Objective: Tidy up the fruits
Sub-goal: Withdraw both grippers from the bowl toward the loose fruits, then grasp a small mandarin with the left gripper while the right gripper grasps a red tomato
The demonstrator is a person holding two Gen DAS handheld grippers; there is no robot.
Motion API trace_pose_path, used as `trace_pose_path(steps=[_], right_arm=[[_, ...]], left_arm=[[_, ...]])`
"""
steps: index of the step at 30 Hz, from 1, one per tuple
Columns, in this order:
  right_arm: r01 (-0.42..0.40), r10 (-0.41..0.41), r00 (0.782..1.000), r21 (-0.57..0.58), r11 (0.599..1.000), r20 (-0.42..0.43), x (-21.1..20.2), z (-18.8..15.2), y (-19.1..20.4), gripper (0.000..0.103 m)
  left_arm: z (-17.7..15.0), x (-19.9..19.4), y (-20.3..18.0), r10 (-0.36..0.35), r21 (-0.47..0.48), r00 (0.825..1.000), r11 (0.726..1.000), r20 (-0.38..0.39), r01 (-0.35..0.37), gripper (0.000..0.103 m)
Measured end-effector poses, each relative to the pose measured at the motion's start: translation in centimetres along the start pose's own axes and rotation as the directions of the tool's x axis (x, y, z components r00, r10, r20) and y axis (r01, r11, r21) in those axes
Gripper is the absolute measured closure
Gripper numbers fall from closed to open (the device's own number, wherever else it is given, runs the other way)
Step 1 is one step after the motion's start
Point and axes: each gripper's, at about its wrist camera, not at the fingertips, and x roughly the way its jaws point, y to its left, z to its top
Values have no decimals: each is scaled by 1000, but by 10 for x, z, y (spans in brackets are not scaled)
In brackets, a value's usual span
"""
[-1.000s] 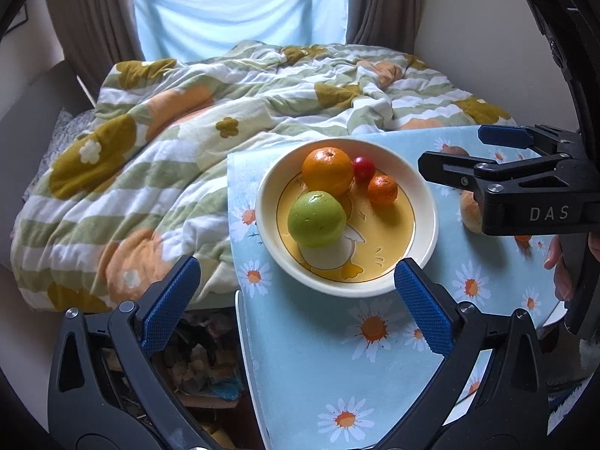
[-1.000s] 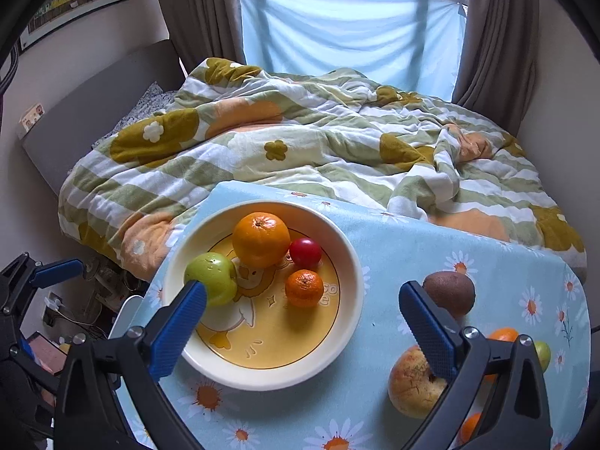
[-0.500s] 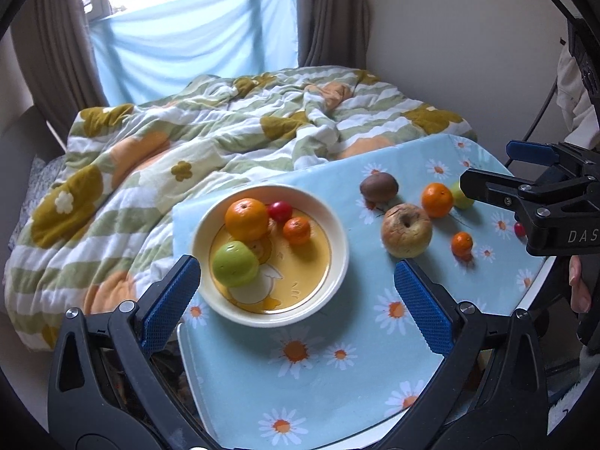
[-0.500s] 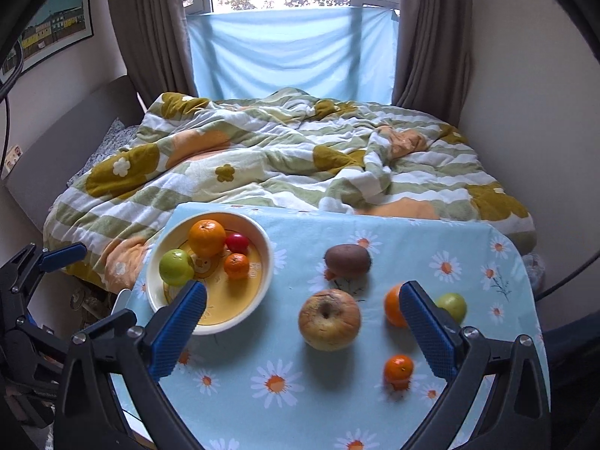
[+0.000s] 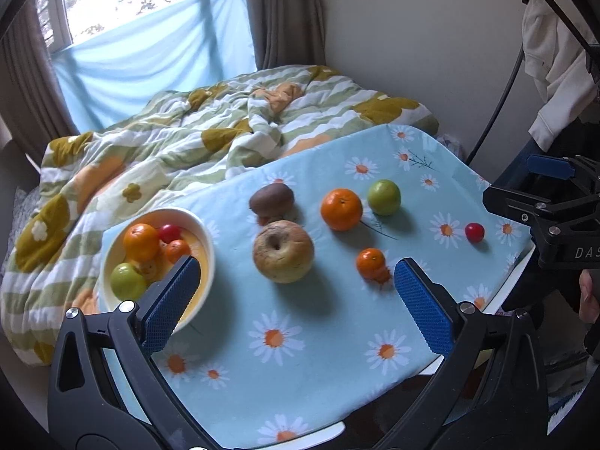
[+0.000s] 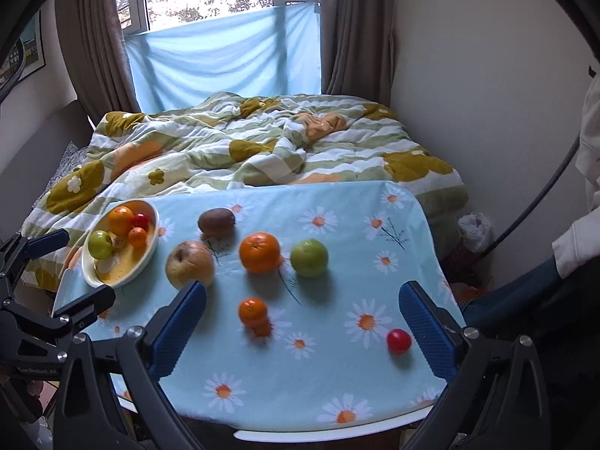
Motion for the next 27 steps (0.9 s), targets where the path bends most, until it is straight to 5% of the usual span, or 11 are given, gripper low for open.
trace_pose_path(steps=[12, 22, 27], right_arm=[[-14, 11, 995, -23, 1000, -101, 47, -47, -87, 1], [-96, 90, 985, -36, 995, -148, 87, -78, -103, 1], [-114, 102, 982, -69, 991, -157, 98, -83, -102, 1]], left_arm=[[-13, 82, -74, 13, 14, 995, 1000, -101, -12, 0], [-25, 134, -91, 42, 32, 986, 999, -160, -38, 0], [-28, 149, -90, 51, 31, 979, 998, -199, -46, 11]])
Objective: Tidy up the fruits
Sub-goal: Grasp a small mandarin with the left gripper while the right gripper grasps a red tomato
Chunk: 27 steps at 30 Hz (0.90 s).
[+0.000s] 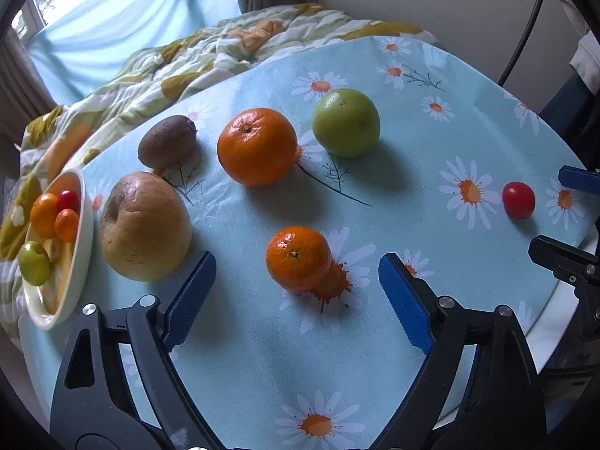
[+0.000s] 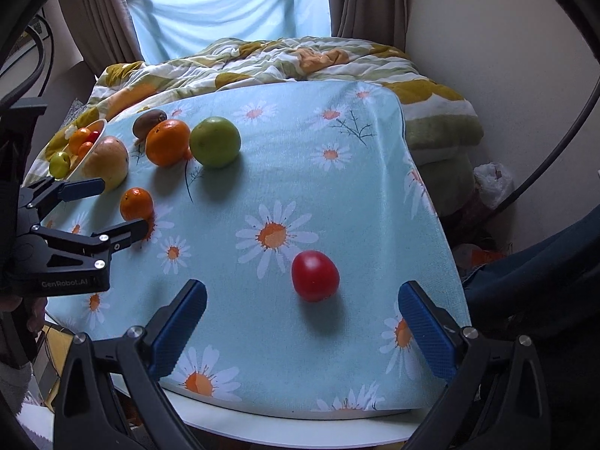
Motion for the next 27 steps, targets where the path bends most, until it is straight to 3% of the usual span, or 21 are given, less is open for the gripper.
trace_pose_path(steps=[6, 12, 23, 27], right_arm=[[4, -4, 1000, -32, 999, -8, 11, 0, 3, 6], [17, -18, 1000, -52, 998, -14, 17, 1, 4, 12], [60, -60, 998, -87, 994, -1, 20, 4, 4, 29], [91, -92, 996, -128, 988, -7, 22, 6, 5, 44]], left_arm=[[-1, 15, -2, -16, 10, 998, 1000, -53, 17, 34], [0, 16, -1, -70, -7, 996, 998, -59, 70, 57], [0, 15, -6, -61, 20, 997, 998, -56, 62, 61], [-1, 14, -7, -54, 27, 997, 998, -56, 55, 61]])
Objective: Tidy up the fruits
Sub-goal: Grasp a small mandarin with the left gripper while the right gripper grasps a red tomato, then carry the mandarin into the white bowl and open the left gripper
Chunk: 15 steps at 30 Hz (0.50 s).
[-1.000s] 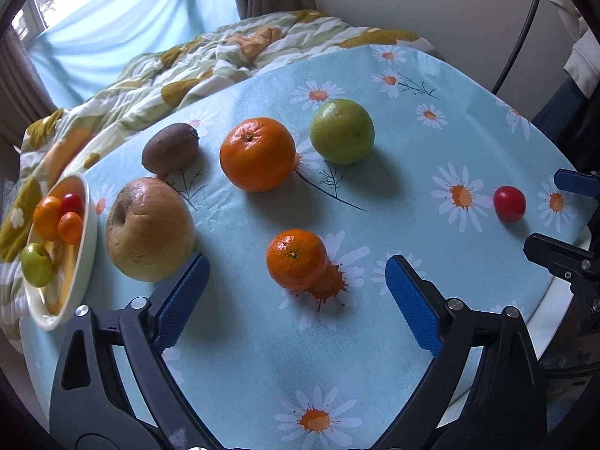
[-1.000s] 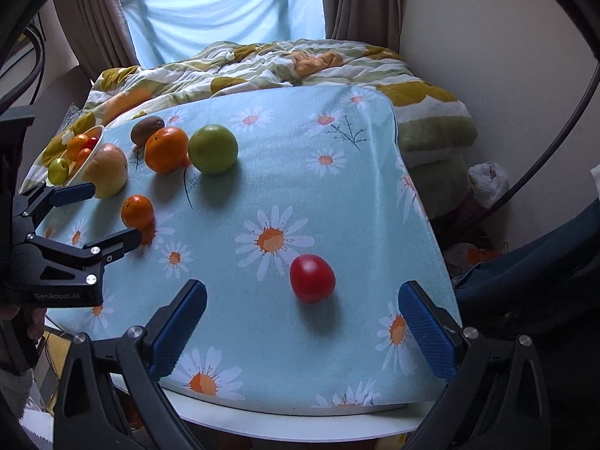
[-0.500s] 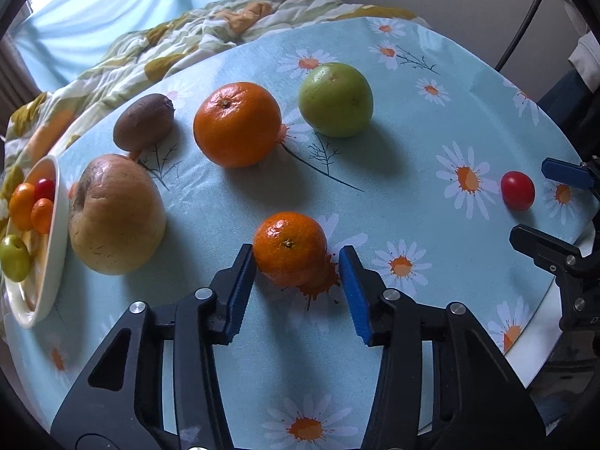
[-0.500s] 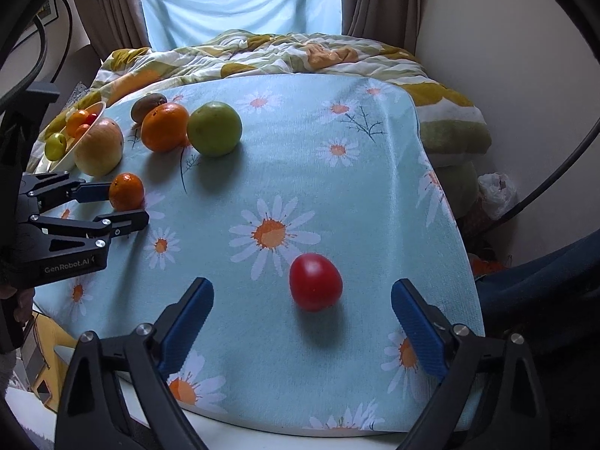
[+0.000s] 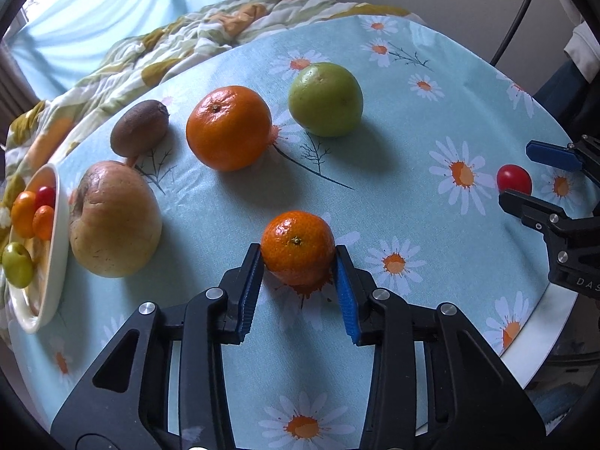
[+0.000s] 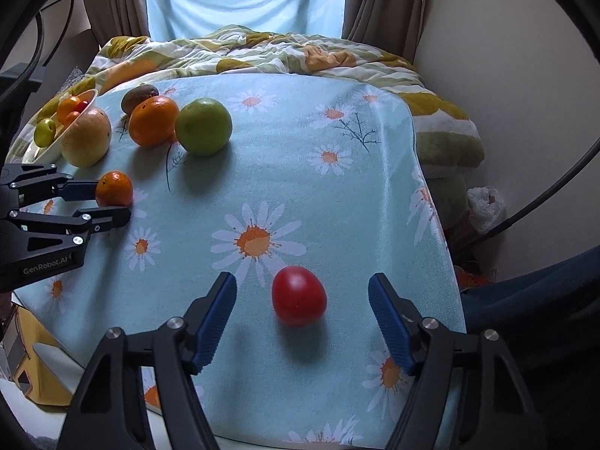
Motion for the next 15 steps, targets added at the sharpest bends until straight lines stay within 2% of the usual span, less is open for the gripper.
trace_pose_path(steps=[3, 6, 11, 15], right_arm=[[-18, 17, 999, -21, 1000, -37, 4, 1, 0, 60], [-37, 34, 997, -33, 999, -75, 11, -1, 1, 70], [-41, 40, 997, -22, 999, -60, 11, -2, -1, 75], [-57, 56, 997, -25, 998, -47, 10, 0, 2, 75]], left_arm=[[0, 0, 0, 3, 2, 1000, 1000, 1, -3, 61], [-1, -1, -1, 1, -5, 1000, 1000, 2, -1, 61], [-1, -2, 0, 0, -8, 1000, 1000, 2, 0, 61], [-2, -5, -1, 2, -9, 1000, 1000, 8, -2, 61]])
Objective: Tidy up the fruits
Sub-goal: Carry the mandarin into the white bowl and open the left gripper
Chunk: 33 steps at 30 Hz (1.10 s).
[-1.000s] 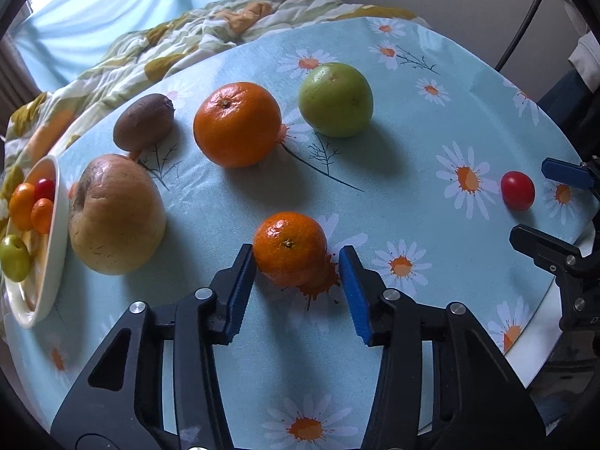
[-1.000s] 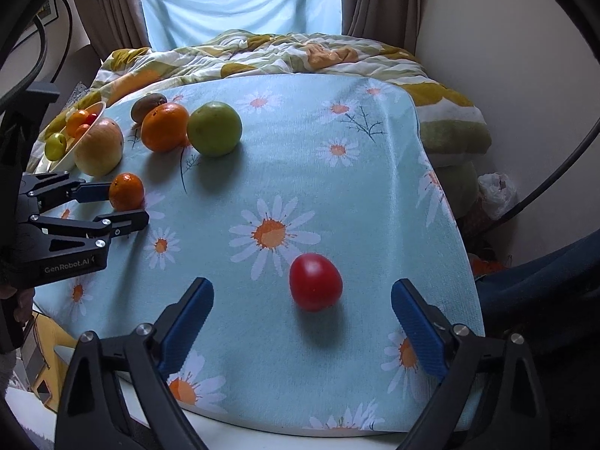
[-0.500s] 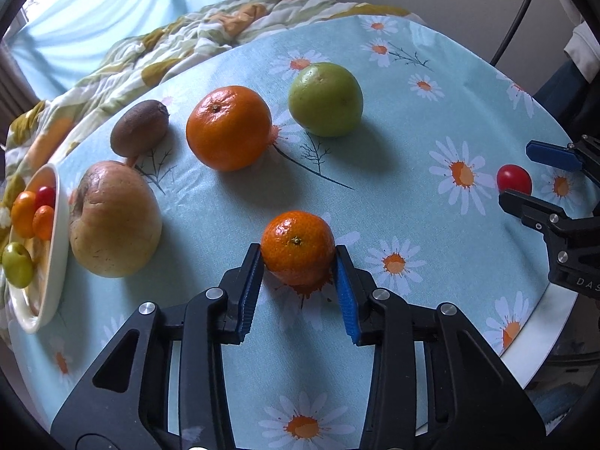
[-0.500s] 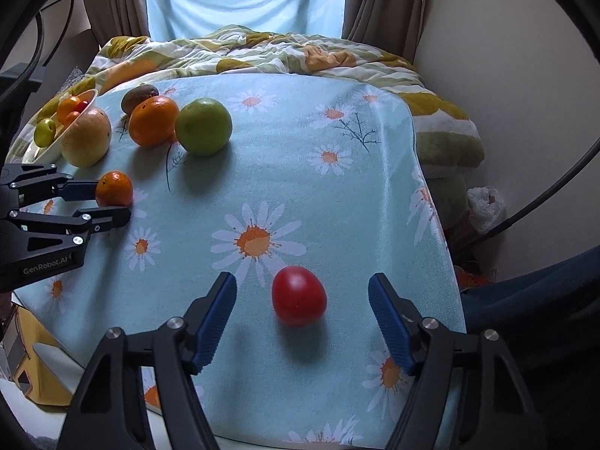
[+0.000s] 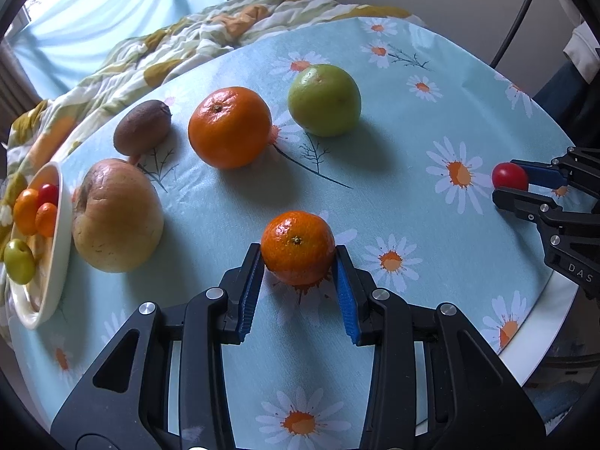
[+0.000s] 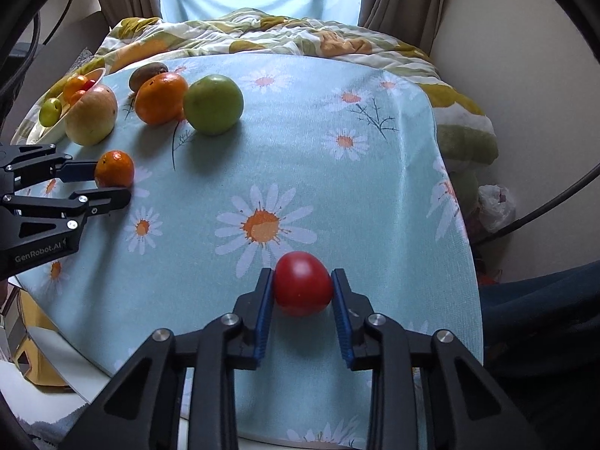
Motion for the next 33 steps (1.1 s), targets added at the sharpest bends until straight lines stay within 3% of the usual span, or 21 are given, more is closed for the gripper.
trace_pose_path(steps=[9, 18, 25, 33], right_arm=[[-19, 19, 999, -11, 1000, 32, -14, 9, 6, 75], [-62, 67, 993, -51, 997, 102, -53, 25, 21, 75], [-114, 128, 981, -102, 988, 143, -80, 49, 48, 75], [-137, 167, 970, -171, 976, 178, -98, 85, 103, 75]], left_arm=[[-2, -22, 0, 12, -21, 999, 1000, 32, -12, 61], [-4, -77, 14, 41, -95, 994, 995, 101, -32, 61], [-9, -120, 47, 77, -178, 986, 983, 149, -49, 61], [-25, -154, 112, 108, -246, 980, 967, 167, -64, 61]])
